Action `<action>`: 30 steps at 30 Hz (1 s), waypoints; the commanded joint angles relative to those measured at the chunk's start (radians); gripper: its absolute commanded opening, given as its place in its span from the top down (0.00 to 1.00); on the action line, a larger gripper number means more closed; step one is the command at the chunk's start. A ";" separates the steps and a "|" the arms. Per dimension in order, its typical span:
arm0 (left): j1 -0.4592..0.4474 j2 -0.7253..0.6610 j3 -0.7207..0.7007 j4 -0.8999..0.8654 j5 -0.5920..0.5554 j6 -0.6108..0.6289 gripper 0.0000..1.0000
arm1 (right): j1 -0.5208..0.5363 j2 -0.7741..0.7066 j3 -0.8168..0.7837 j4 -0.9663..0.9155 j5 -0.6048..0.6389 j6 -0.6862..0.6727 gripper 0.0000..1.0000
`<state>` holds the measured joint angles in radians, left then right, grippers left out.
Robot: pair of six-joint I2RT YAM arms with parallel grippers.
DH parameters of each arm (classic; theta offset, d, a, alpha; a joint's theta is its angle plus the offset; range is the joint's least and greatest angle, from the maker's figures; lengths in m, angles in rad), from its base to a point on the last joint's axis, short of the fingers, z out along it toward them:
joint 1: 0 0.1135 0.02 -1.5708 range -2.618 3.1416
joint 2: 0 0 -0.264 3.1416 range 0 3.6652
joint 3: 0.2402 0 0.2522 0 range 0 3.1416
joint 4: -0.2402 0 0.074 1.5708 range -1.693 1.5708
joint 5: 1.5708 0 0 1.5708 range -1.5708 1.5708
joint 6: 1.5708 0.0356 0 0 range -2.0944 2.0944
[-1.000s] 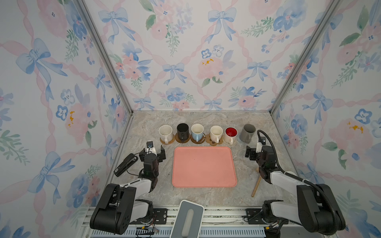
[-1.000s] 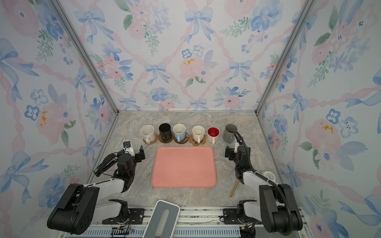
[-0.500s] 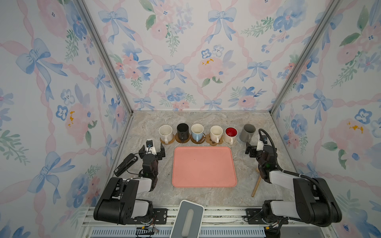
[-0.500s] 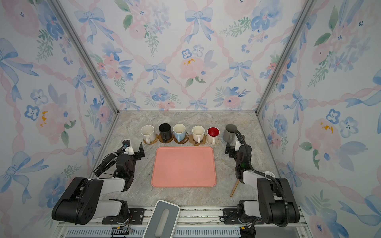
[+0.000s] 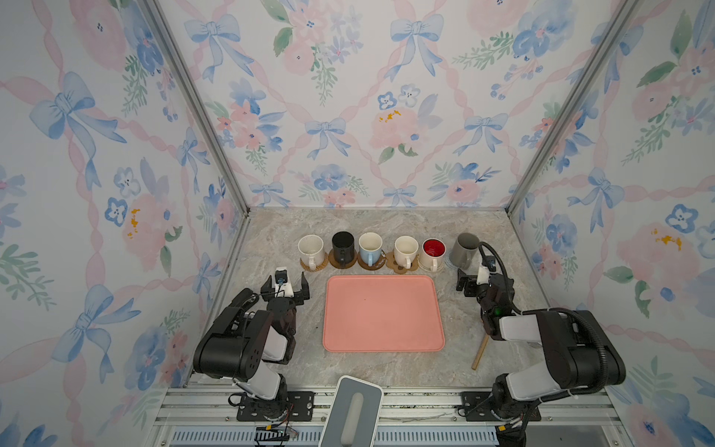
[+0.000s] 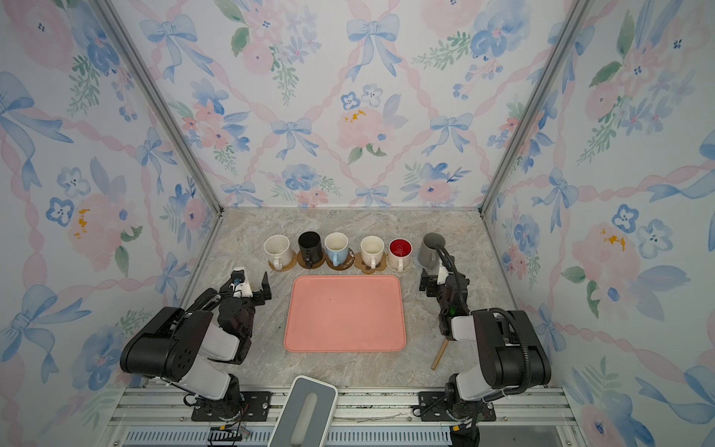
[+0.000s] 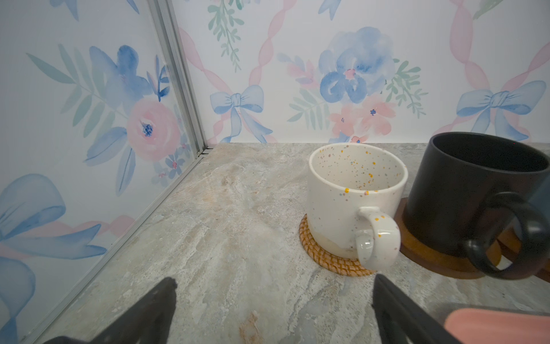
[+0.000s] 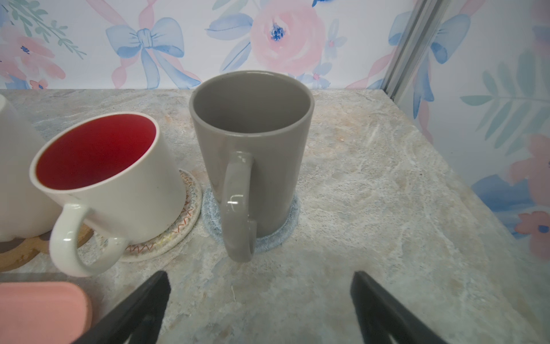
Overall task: Place cups on coasters
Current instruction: Reset both arms
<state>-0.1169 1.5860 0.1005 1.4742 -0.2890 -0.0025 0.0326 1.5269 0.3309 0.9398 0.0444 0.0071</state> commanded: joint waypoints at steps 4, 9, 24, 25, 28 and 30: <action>0.017 0.009 -0.012 0.075 0.014 0.000 0.02 | -0.007 0.018 0.040 0.005 -0.021 -0.003 0.01; 0.026 -0.004 0.022 -0.011 -0.031 -0.025 0.02 | -0.008 0.018 0.061 -0.036 -0.024 -0.005 0.03; 0.036 -0.004 0.120 -0.201 -0.010 -0.028 0.02 | -0.008 0.018 0.062 -0.039 -0.023 -0.005 0.03; 0.036 -0.005 0.120 -0.200 -0.011 -0.028 0.02 | -0.009 0.018 0.062 -0.039 -0.023 -0.005 0.03; 0.037 -0.005 0.121 -0.200 -0.011 -0.028 0.02 | -0.008 0.019 0.062 -0.039 -0.023 -0.005 0.03; 0.036 -0.004 0.120 -0.199 -0.010 -0.028 0.02 | -0.007 0.018 0.062 -0.039 -0.023 -0.005 0.03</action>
<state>-0.0879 1.5894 0.2123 1.2751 -0.3050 -0.0116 0.0326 1.5394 0.3779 0.8932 0.0326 0.0067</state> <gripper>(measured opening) 0.979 0.969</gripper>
